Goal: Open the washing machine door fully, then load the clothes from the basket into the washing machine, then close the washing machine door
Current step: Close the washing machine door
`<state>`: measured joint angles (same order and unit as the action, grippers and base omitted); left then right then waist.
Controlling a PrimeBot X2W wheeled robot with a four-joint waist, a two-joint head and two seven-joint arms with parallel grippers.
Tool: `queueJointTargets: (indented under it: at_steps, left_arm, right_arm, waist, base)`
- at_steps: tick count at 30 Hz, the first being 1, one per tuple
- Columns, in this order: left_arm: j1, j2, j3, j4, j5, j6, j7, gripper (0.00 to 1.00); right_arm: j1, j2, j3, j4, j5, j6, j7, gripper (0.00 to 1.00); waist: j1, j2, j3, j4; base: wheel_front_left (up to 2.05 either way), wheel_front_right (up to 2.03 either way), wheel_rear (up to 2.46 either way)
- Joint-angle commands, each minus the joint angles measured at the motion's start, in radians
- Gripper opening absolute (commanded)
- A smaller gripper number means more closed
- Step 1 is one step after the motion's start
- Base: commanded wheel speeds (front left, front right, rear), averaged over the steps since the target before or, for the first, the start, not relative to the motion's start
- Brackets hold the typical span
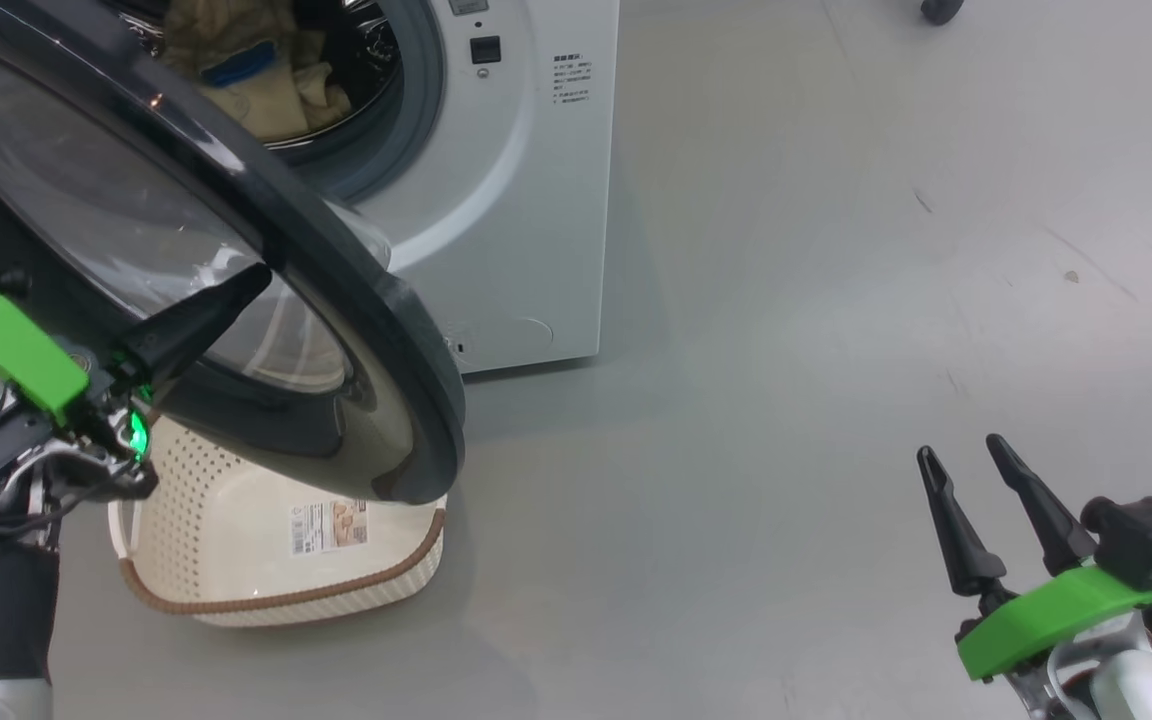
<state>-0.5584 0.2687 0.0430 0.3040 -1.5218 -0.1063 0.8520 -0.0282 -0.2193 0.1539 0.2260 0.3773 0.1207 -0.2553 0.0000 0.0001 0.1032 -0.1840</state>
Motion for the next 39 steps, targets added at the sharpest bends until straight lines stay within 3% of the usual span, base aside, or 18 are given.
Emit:
queueJointTargets:
  at_steps: [1,11,20,21,22,24,27,36,39]
  left_arm:
    - [-0.064,0.030,0.035,-0.027,0.005,-0.013,-0.008,0.00]
    - [-0.105,0.013,0.018,0.007,0.037,-0.024,-0.069,0.00]
    - [-0.057,0.055,-0.025,-0.061,0.115,-0.024,-0.162,0.00]
    - [-0.049,0.064,-0.033,-0.070,0.132,-0.024,-0.182,0.05]
    - [-0.041,0.072,-0.042,-0.080,0.144,-0.024,-0.201,0.27]
    - [-0.027,0.097,-0.062,-0.110,0.183,-0.024,-0.255,0.52]
    - [-0.002,0.140,-0.110,-0.147,0.249,-0.024,-0.355,0.99]
    - [0.064,0.301,-0.328,-0.107,0.408,-0.024,-0.732,1.00]
    - [0.071,0.319,-0.362,-0.075,0.422,-0.024,-0.807,1.00]
  right_arm:
    - [-0.041,-0.015,0.013,-0.033,-0.007,0.010,-0.006,1.00]
    - [-0.049,-0.014,0.010,-0.031,-0.005,0.010,-0.006,1.00]
    - [-0.036,-0.009,-0.002,-0.033,-0.008,0.010,-0.006,1.00]
    - [-0.035,-0.008,-0.004,-0.033,-0.009,0.010,-0.006,1.00]
    - [-0.034,-0.008,-0.005,-0.033,-0.009,0.010,-0.006,1.00]
    - [-0.033,-0.008,-0.008,-0.034,-0.009,0.010,-0.006,1.00]
    - [-0.033,-0.007,-0.008,-0.034,-0.009,0.010,-0.006,1.00]
    - [-0.027,-0.006,-0.002,-0.030,-0.010,0.010,-0.006,1.00]
    - [-0.024,-0.006,-0.001,-0.030,-0.010,0.010,-0.006,1.00]
  waist:
    - [0.0000,-0.0001,0.001,-0.001]
    - [0.0000,-0.0001,0.009,0.003]
    - [0.0000,-0.0001,-0.011,0.057]
    - [0.0000,-0.0001,-0.013,0.065]
    - [0.0000,-0.0001,-0.016,0.073]
    - [0.0000,-0.0001,-0.018,0.087]
    - [0.0000,-0.0001,-0.023,0.106]
    - [0.0000,-0.0001,-0.044,0.139]
    - [0.0000,-0.0001,-0.049,0.140]
  base:
    - [0.00,0.00,0.00]
    - [0.00,0.00,0.00]
    - [0.00,0.00,0.00]
    - [0.00,0.00,0.00]
    - [0.00,0.00,0.00]
    - [0.00,0.00,0.00]
    - [0.00,0.00,0.00]
    - [0.00,0.00,0.00]
    - [0.00,0.00,0.00]
